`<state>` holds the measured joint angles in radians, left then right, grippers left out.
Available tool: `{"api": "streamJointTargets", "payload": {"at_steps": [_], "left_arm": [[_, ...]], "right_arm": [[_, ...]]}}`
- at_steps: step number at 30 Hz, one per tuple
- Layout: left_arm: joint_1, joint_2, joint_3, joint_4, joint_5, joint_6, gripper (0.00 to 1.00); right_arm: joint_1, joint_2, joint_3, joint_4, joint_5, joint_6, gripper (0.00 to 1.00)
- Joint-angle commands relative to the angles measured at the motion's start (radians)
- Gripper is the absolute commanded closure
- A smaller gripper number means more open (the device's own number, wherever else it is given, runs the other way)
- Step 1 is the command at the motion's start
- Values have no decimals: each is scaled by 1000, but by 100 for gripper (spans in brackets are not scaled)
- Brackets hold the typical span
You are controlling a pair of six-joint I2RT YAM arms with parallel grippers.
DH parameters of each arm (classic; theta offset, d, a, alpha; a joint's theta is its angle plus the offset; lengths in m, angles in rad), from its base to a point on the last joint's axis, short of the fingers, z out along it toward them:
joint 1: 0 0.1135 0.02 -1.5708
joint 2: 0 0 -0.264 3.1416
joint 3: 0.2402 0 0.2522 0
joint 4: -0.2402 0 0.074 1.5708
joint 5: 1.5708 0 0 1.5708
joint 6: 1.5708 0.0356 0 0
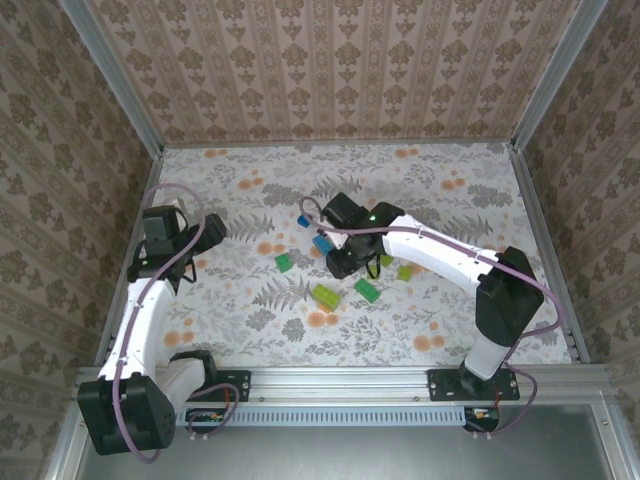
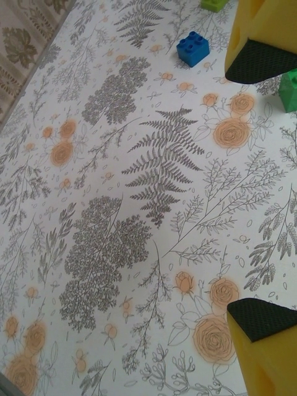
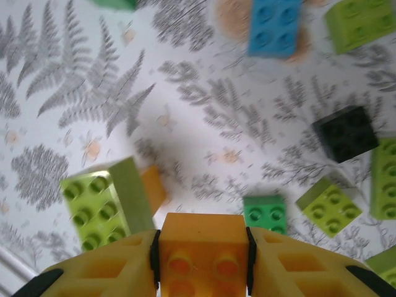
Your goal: Assemble a carrot with lego
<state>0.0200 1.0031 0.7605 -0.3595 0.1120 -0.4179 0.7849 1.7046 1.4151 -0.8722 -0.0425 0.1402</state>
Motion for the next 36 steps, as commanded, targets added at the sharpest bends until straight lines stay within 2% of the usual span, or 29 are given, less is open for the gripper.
{"api": "streamJointTargets", "payload": {"at_steps": [1,4,9,15,23,36], "left_arm": [[-23,7,2,5,46,48,7],[-78,-11,-12,17,63,64,7],[-178,-1,10,-33,-14,93,7],[-269,-3,-41,-60,-72,85,7],[-324,-78,-98,-90,-135,68,7],[-373,-67,-85,-137,-205,59,6]], "right_arm": [[22,-30,-11,-51,-23,-20,61],[49,-8,-1,-62,-20,-31,61],[78,20,11,-61,-29,-51,61],[101,58,36,-68,-37,-77,61],[112,82,57,-67,-48,-94,61],[125,99,67,-73,-83,-120,61]]}}
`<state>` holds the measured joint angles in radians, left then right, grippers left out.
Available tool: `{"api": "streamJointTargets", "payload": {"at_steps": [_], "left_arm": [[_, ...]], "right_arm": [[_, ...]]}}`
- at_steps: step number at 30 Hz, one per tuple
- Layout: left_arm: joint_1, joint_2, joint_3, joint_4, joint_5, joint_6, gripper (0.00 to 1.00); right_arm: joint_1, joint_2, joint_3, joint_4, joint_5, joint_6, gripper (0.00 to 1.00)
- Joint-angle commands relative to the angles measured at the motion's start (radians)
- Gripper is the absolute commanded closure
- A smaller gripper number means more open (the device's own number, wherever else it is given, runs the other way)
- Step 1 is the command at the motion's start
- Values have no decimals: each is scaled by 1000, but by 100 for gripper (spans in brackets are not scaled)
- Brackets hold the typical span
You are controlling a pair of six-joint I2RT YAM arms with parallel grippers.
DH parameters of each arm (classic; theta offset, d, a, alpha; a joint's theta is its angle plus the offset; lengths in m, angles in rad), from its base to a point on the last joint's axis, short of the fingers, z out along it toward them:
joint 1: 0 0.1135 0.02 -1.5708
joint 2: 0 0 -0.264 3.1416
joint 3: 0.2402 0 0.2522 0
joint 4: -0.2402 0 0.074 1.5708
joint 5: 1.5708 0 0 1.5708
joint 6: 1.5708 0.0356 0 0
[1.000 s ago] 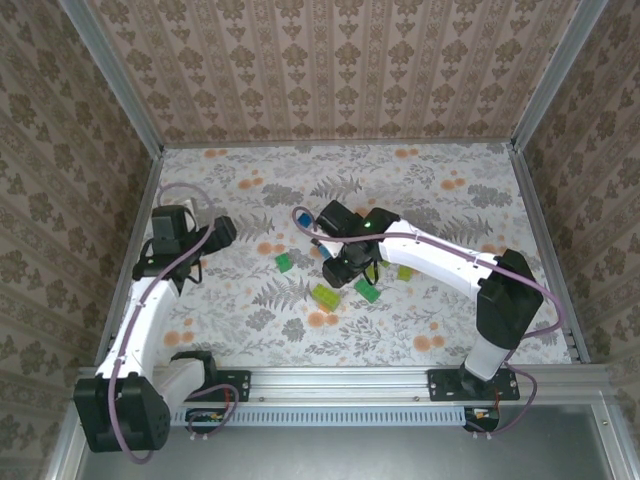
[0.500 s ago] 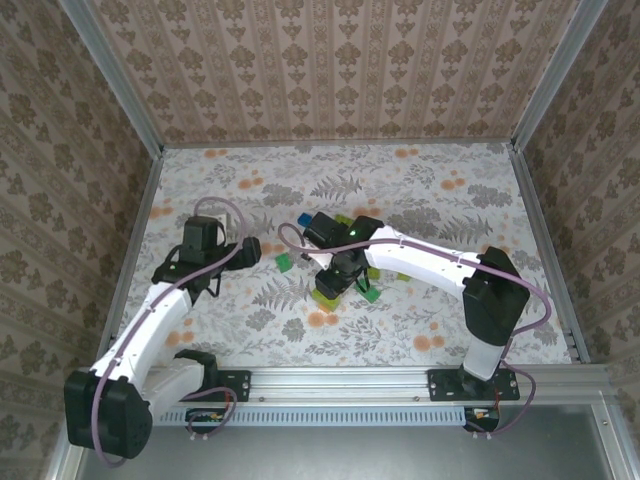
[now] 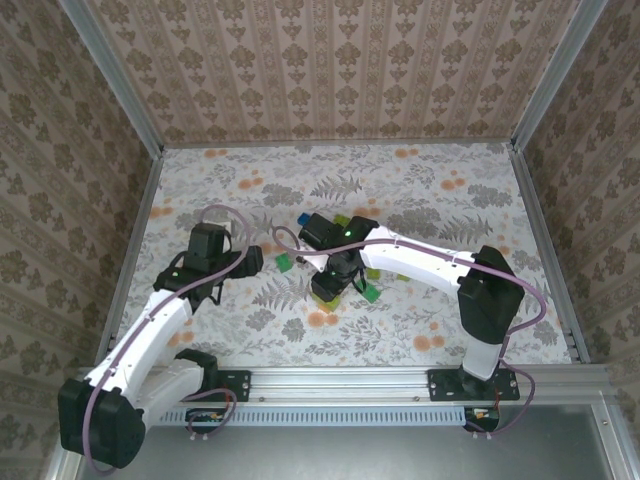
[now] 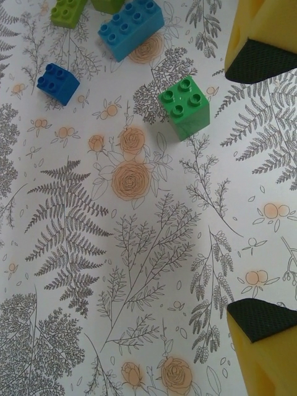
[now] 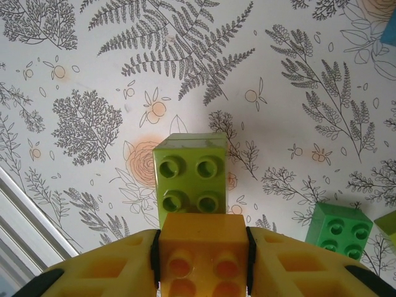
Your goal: Assemble a carrot with lego
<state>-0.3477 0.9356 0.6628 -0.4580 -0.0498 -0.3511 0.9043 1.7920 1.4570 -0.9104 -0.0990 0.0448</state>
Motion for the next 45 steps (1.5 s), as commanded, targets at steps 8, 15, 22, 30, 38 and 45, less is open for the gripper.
{"api": "streamJointTargets", "payload": {"at_steps": [8,15,22,30,38,45], "left_arm": [[-2,32,23,-54,-69,-15,6],[7,29,29,-59,-71,-21,6],[22,31,26,-59,-66,-28,6],[35,35,25,-60,-60,-32,6],[35,34,24,-57,-55,-32,6],[35,31,23,-54,-49,-31,6]], "right_arm": [[9,18,22,-30,-40,-31,61],[11,26,27,-26,-42,-29,61],[12,43,27,-16,-48,-23,61],[16,62,29,-8,-51,-22,62],[24,79,20,-18,-25,-20,62],[36,70,-8,-32,31,-5,63]]}}
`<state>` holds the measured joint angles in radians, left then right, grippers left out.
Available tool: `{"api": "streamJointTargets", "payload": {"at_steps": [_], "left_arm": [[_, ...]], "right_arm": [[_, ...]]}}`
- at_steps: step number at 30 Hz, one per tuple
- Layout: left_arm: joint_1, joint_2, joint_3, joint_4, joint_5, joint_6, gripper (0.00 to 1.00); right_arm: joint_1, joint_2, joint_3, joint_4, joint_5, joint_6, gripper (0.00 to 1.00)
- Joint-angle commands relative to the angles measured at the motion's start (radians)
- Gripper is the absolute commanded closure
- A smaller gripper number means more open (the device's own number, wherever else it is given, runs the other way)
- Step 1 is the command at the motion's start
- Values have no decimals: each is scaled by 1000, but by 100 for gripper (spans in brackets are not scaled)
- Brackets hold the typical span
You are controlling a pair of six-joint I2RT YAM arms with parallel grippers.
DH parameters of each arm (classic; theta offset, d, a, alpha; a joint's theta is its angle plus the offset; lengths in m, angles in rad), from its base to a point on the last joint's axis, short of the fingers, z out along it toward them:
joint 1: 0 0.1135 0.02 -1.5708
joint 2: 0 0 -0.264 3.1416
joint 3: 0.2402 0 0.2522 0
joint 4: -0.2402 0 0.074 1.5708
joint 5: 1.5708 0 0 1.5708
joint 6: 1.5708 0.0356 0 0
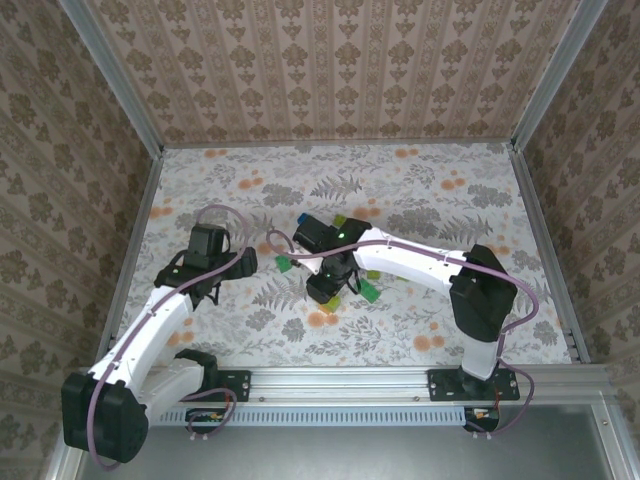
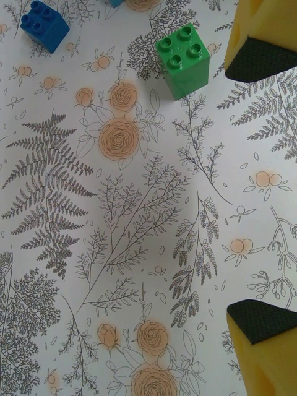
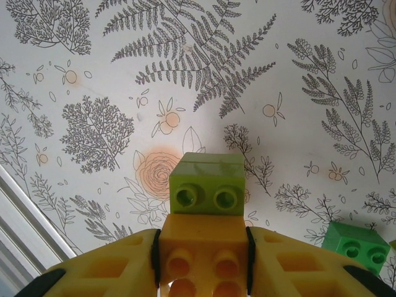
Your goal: Assemble a carrot with lego
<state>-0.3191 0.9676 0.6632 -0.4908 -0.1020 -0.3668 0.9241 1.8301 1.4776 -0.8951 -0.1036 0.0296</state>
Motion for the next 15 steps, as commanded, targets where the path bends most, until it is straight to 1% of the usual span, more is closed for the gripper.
{"api": "streamJointTargets", "payload": {"at_steps": [1,15], "left_arm": [[6,-1,22,-21,3,-16,6],[6,-6,21,-12,15,-14,6]], "right_arm": [[17,29,-38,-43,36,14,63],[26,-26,-232,81,31,77,63]]}}
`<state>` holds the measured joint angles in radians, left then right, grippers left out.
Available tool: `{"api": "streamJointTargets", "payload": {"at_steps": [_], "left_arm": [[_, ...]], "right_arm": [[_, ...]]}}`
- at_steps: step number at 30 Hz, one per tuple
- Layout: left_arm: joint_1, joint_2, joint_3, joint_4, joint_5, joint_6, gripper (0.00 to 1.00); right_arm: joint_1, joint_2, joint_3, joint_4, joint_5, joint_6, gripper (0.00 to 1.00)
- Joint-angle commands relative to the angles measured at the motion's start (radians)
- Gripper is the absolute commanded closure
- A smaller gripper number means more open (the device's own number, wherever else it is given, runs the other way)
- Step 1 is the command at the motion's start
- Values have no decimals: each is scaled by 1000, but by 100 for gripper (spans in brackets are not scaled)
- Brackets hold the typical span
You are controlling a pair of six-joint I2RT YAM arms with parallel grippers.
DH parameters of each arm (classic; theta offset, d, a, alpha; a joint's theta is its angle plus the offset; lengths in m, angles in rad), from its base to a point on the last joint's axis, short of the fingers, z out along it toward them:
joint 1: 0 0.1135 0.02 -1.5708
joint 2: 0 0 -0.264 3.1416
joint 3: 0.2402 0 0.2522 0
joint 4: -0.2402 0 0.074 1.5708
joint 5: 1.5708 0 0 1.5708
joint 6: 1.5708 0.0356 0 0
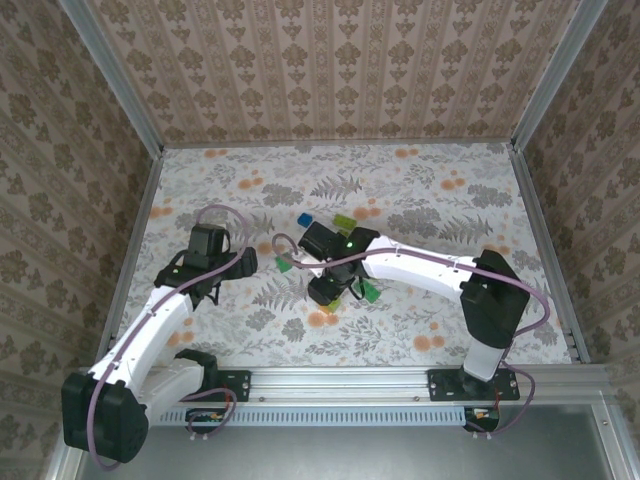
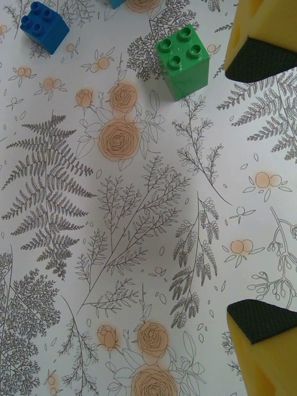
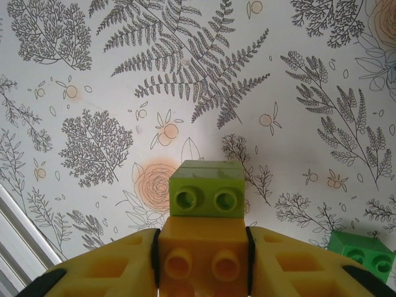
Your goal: Assemble a carrot with lego
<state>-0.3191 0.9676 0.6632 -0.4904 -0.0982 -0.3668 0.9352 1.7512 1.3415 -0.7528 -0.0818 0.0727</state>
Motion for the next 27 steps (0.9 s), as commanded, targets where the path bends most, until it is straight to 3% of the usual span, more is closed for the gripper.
{"api": "streamJointTargets", "payload": {"at_steps": [1,17,27], "left_arm": [[6,-6,20,-13,12,-13,6],[6,-9,19,-10,18,-14,6],[7,-6,22,-8,19,-12,6]], "right_arm": [[14,49,-109,-52,10,38,63],[22,29,-235,-15,90,81,65],[19,19,-148,-51,167,61,66]]}}
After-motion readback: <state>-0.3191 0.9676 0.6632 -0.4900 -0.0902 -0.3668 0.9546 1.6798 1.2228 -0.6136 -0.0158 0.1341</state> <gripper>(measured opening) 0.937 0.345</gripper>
